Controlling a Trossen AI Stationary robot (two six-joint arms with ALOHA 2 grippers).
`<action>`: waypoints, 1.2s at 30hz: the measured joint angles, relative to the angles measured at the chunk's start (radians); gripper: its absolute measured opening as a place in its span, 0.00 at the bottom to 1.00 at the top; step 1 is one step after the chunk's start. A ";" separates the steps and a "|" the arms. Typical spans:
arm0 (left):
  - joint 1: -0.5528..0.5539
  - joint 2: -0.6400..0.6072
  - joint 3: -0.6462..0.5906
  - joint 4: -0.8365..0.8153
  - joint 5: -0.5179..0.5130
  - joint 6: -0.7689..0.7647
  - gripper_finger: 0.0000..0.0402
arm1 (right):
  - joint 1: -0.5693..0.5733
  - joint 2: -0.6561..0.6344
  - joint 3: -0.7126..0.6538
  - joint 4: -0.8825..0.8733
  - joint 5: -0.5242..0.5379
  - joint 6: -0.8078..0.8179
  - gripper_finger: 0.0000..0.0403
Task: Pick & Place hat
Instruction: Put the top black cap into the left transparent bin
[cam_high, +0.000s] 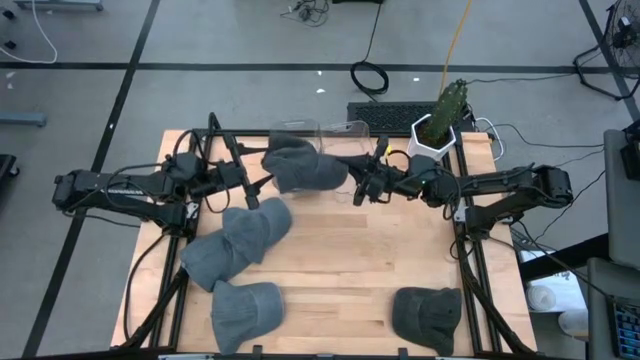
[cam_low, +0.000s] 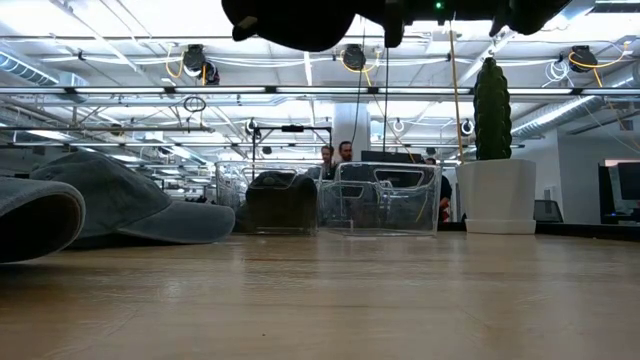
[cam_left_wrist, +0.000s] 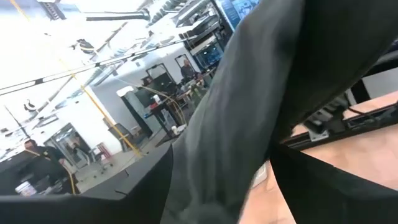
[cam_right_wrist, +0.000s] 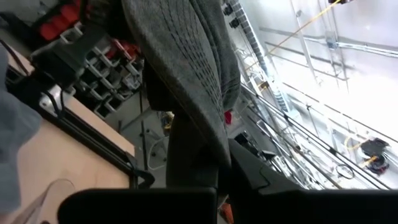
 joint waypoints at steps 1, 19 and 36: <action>0.006 0.009 0.000 0.011 -0.001 0.000 0.68 | 0.000 0.000 0.000 0.000 -0.014 0.006 0.00; 0.043 0.070 0.000 0.179 -0.020 0.090 0.35 | 0.013 -0.001 0.000 -0.067 -0.043 0.069 0.00; 0.034 0.061 0.000 0.162 -0.170 0.230 0.01 | 0.009 -0.001 0.001 -0.179 -0.018 0.339 0.41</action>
